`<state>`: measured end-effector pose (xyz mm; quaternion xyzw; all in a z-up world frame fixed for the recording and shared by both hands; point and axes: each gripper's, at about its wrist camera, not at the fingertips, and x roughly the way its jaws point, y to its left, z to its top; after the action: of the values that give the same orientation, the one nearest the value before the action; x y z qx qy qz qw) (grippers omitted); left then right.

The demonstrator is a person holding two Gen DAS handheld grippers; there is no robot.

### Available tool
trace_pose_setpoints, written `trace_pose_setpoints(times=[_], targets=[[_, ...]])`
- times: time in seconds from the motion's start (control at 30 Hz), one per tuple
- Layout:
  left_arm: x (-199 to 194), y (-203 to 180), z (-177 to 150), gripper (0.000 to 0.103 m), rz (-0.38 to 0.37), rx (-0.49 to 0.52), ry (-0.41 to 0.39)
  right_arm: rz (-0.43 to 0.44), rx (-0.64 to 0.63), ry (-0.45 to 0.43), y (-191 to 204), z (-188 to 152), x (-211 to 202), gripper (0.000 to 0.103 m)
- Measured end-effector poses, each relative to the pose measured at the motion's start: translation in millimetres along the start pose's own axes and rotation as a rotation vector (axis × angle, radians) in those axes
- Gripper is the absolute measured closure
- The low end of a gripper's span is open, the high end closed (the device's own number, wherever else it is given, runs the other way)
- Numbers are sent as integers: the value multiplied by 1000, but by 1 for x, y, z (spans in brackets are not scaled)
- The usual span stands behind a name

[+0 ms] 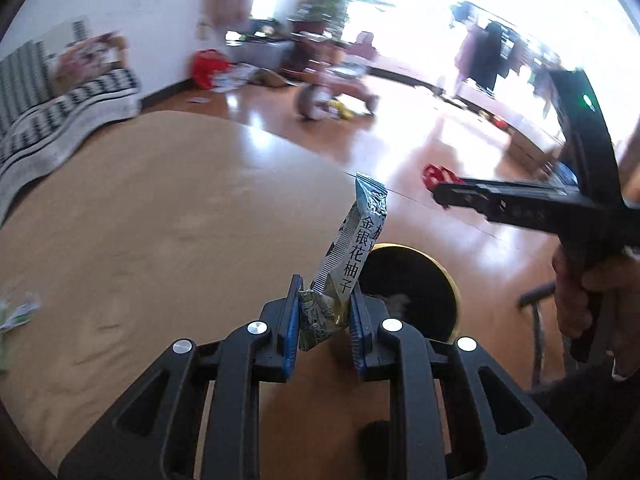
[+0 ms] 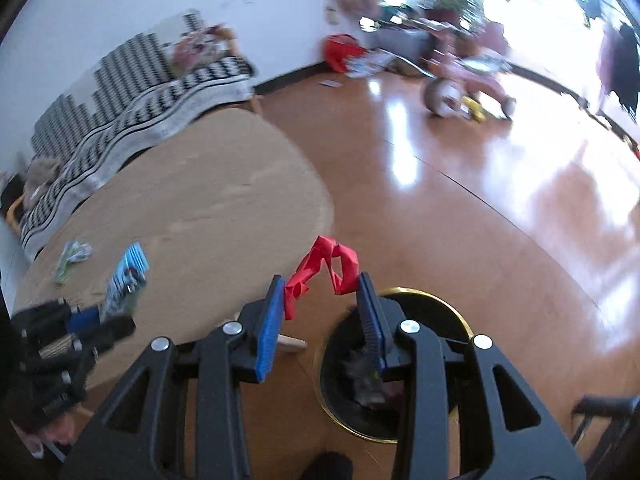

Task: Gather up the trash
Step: 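Grasp the red ribbon with the right gripper while the left gripper grasps the printed wrapper, then carry the ribbon and printed wrapper over the black bin and open both grippers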

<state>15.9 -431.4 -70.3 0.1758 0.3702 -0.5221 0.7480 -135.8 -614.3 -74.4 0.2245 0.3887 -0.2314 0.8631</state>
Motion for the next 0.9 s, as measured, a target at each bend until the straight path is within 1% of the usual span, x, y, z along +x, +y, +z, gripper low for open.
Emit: trace_pose_setpoints(times=[0.1,0.13,0.27,0.53,0.9], targets=[[25,-28,0,82,-48,27,32,-38,47,42,-31,-8,1,65],[33,-32,1,82,-60,29,45,-48,59,58,-40,-11,2,65],[61,-51,-3,82,-88,60,88,-60,89,79,-59,-18,2,64],[88,-50,0,82,-98,45,124,-54,96,84,-65,-20,1,64],[93,-55,1,82,-110,29,121,-56,102,84,-64,-15,4,63]])
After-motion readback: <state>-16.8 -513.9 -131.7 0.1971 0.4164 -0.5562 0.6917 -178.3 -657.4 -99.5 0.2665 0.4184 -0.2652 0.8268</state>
